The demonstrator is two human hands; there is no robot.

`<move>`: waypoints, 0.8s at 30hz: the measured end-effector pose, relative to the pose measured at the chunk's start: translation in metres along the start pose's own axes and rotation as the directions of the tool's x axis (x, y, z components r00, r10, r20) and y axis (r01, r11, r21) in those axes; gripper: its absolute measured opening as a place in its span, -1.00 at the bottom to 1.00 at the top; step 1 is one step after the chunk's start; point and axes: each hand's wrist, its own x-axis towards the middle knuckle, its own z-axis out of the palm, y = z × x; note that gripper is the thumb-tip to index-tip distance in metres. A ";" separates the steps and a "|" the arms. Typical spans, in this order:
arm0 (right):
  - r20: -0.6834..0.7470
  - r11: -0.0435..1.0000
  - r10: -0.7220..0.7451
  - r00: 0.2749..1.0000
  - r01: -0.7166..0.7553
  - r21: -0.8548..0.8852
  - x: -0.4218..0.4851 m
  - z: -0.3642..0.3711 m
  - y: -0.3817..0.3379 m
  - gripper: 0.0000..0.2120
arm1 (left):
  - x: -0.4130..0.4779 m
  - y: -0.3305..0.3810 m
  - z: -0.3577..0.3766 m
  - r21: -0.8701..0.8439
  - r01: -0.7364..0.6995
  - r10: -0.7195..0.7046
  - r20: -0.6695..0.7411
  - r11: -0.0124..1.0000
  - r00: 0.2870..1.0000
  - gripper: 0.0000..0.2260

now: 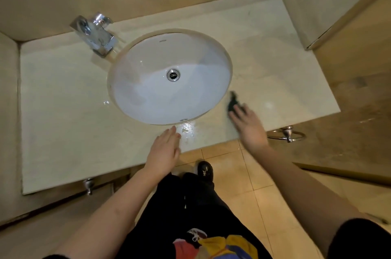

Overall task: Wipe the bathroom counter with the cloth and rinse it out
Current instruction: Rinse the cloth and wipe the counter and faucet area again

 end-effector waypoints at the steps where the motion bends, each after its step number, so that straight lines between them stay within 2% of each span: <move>1: -0.011 0.993 0.119 0.993 -0.119 -0.009 -0.006 -0.007 0.028 -0.31 | 0.000 0.001 0.002 0.009 -0.003 0.003 0.005 1.000 1.000 -0.61; 3: -0.041 0.944 0.330 0.943 -0.330 0.000 -0.020 -0.016 0.075 -0.38 | 0.000 0.004 0.006 0.015 -0.009 0.009 0.015 1.000 1.000 -0.62; 5: -0.032 0.880 0.470 0.882 -0.466 0.095 -0.027 -0.024 0.100 -0.45 | 0.000 0.007 0.009 0.018 -0.017 0.017 0.011 1.000 1.000 -0.62; 10: -0.065 0.773 0.607 0.792 -0.569 0.280 -0.031 -0.021 0.088 -0.51 | -0.001 0.011 0.013 0.015 -0.035 0.035 -0.005 0.999 0.999 -0.62; 15: -0.061 0.770 0.584 0.810 -0.528 0.358 -0.038 -0.010 0.035 -0.55 | -0.007 0.002 0.013 -0.017 -0.010 0.010 -0.005 1.000 1.000 -0.65; 21: -0.059 0.823 0.476 0.877 -0.421 0.382 -0.038 0.008 -0.067 -0.64 | -0.031 -0.037 0.003 -0.111 0.044 -0.048 -0.034 0.993 0.998 -0.66; 24: -0.033 0.889 0.325 0.945 -0.294 0.350 -0.028 0.019 -0.141 -0.64 | -0.054 -0.076 -0.006 -0.127 0.100 -0.106 -0.039 0.987 0.994 -0.67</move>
